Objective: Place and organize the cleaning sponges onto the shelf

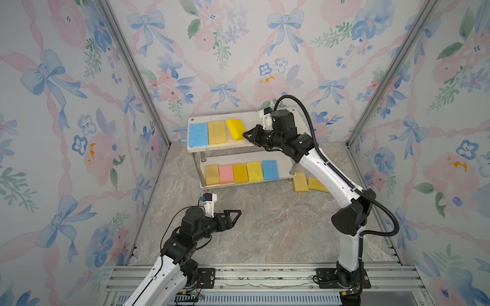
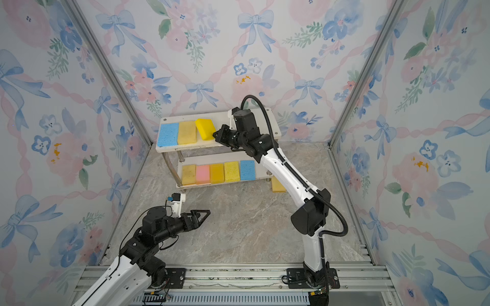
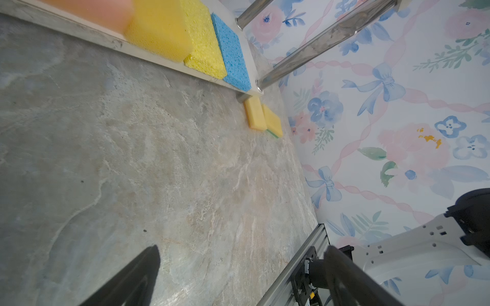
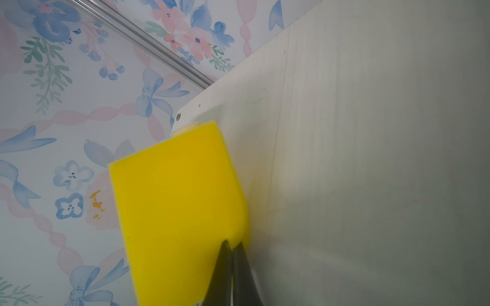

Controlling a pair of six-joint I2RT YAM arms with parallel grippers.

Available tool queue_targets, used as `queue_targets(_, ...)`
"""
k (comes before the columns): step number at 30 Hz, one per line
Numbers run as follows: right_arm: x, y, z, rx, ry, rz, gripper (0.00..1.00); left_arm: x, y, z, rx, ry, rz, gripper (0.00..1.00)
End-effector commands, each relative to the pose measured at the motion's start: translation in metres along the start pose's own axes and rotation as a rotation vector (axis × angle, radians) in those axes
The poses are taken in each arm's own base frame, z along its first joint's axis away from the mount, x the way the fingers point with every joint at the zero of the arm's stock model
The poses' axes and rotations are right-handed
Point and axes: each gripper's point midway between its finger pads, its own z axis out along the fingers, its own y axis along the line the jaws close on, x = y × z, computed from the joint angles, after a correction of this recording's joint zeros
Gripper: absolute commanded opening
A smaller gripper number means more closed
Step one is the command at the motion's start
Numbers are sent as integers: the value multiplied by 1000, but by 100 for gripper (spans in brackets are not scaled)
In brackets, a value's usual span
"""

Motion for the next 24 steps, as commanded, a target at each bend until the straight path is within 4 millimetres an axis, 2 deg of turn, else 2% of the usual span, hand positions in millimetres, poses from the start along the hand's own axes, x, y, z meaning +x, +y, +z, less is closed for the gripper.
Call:
queue_targets(1,-16,13,-21,-24,-92,-1,0,2,3,0,0,8,6,98)
queue_targets(10,-16,18,-25,-14,-108,-12,1,2,2,0,4,8,6,98)
queue_targets(11,-16,18,-24,-11,-107,-12,5,2,2,0,5,6,7,98)
queue_targets(14,-14,18,-22,-7,-104,-9,36,2,2,-1,6,5,7,98)
queue_targets(16,-13,21,-22,-16,-105,-15,51,2,2,-1,7,6,7,98)
queue_targets(18,-13,22,-22,-16,-108,-17,56,2,2,0,6,7,8,98)
queue_targets(24,-11,27,-24,-30,-99,-22,57,1,3,0,3,7,8,98)
